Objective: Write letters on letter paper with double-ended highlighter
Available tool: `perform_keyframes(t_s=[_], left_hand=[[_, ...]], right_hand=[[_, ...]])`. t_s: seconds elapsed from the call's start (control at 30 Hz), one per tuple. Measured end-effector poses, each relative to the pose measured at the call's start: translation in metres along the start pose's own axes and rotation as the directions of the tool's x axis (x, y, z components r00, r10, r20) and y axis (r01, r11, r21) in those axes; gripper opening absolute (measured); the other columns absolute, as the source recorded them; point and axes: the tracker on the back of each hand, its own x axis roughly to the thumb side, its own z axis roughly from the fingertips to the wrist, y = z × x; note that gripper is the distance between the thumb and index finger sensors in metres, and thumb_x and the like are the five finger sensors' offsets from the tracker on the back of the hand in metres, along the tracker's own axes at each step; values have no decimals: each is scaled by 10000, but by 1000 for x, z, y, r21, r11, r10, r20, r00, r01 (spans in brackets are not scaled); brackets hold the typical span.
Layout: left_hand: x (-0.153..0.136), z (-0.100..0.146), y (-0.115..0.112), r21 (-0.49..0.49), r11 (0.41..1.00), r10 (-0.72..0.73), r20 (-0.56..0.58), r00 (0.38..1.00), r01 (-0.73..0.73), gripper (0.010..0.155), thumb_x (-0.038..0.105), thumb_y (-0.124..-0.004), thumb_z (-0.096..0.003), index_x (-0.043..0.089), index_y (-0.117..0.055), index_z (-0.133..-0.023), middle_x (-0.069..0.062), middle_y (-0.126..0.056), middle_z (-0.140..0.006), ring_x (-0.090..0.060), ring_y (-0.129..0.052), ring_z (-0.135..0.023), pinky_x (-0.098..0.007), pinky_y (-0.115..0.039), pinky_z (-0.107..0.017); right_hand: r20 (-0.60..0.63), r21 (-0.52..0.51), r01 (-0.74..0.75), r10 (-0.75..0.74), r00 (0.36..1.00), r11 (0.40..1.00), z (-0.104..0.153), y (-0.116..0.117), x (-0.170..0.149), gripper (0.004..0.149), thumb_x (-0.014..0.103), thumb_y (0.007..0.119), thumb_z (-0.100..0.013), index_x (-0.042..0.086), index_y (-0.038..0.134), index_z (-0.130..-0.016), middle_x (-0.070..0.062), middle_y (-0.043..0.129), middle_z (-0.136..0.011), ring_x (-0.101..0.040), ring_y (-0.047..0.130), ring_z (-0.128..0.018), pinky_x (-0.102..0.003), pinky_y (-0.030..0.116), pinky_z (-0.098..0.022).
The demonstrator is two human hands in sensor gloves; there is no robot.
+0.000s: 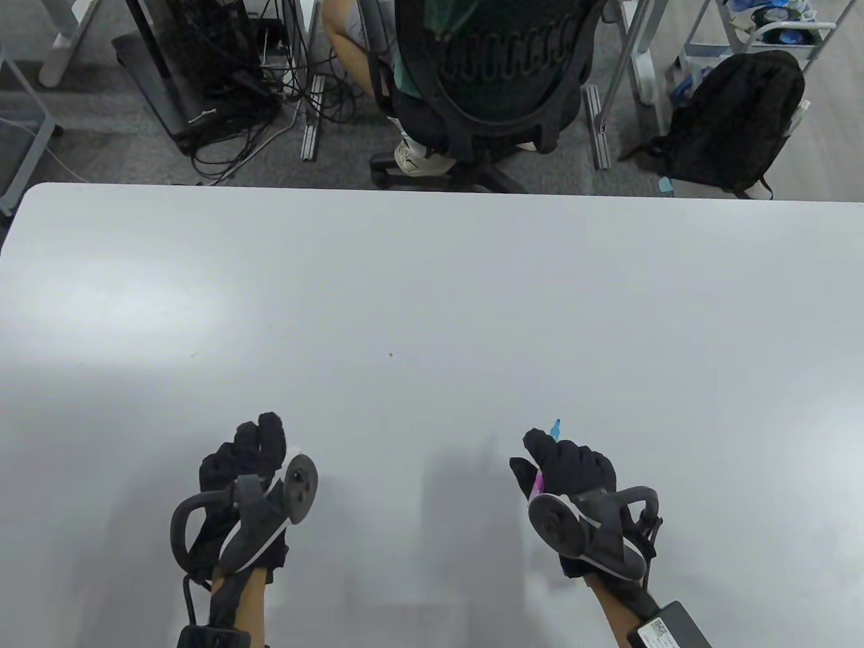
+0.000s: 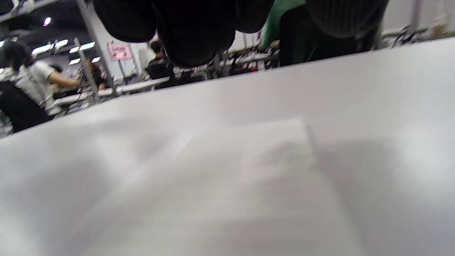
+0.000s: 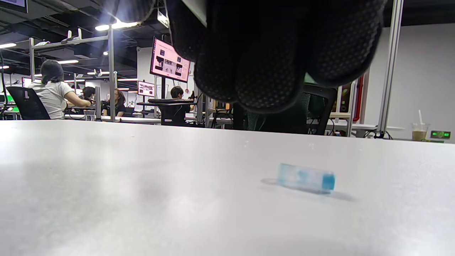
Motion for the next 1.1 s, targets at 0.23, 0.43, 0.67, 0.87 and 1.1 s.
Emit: perform_keyframes(t_s=[0.23,0.43,0.67,0.87,1.1], left_hand=[[-8,-7,-19,-215,976,-20,-13,1000,16,909,596,-701,-492,61,-440,-1180,-247,-528,-1186,-374,-752,-977,-631,-643,-733],[-6,-12,-36,-360,933,-6,7,1000,8,953,591,-725,-480,36,-394,-1181,-311,-432,-1189,-412,-710,-989,-655,-622,-728],[-8,-14,-39,-363,931,46,-8,999,-46,812,535,-716,-515,106,-450,-1152,-258,-502,-1148,-373,-718,-929,-620,-645,-719],[-8,-15,-39,-331,941,61,-24,998,-65,516,408,-709,-591,208,-569,-1046,-160,-661,-1030,-241,-849,-783,-533,-739,-674],[-9,-16,-36,-240,971,15,-42,999,-24,414,354,-733,-591,217,-683,-979,-84,-795,-929,-162,-936,-673,-469,-816,-619]], right_hand=[[8,31,3,-4,1000,1000,2,1,-3,639,487,510,-559,87,564,-1054,-223,870,-819,-411,925,-648,-641,749,-539],[1,55,6,-6,1000,998,3,1,-7,663,483,492,-564,67,519,-1079,-248,839,-863,-437,905,-685,-657,727,-556],[3,72,8,-8,1000,997,2,2,-7,664,463,484,-568,49,497,-1087,-260,829,-874,-448,897,-693,-663,720,-560],[7,74,2,-2,1000,997,2,2,-7,666,461,482,-568,48,490,-1091,-264,824,-879,-452,894,-698,-666,717,-562],[12,64,-7,6,1000,998,3,2,-5,659,465,477,-562,86,510,-1101,-264,825,-876,-445,897,-692,-662,722,-559]])
